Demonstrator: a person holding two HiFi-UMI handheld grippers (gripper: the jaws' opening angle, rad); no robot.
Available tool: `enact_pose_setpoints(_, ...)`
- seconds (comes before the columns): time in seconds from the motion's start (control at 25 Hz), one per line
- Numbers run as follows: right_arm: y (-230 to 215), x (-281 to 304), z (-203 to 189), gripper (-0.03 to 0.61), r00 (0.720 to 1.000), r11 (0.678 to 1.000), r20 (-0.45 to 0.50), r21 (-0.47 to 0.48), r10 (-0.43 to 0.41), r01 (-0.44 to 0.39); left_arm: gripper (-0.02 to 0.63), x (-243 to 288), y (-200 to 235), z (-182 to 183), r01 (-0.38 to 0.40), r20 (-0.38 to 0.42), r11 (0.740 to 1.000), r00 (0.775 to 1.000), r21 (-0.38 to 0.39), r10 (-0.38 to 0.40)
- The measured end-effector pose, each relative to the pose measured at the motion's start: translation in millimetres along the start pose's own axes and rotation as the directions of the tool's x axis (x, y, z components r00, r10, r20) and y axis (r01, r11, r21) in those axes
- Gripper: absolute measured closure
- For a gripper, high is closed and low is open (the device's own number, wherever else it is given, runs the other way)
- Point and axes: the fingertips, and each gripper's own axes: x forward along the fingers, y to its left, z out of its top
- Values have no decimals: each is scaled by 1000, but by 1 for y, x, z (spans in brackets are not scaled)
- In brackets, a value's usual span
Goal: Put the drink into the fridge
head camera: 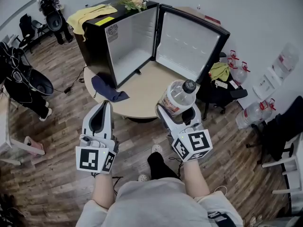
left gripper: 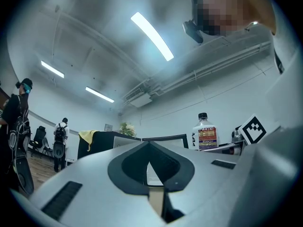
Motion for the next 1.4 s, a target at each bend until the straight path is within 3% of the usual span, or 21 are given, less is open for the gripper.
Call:
enact_pose_setpoints(0.76, -75, 166, 1, 179, 993, 993, 2, -1, 122, -122, 606, 142, 60, -18, -106, 31, 993, 994, 44, 105)
enact_pose_setpoints(1.4, -124, 265, -12, 179, 965, 965, -19, 9, 261, -261, 606, 222, 81, -40, -221, 52, 973, 974, 63, 218)
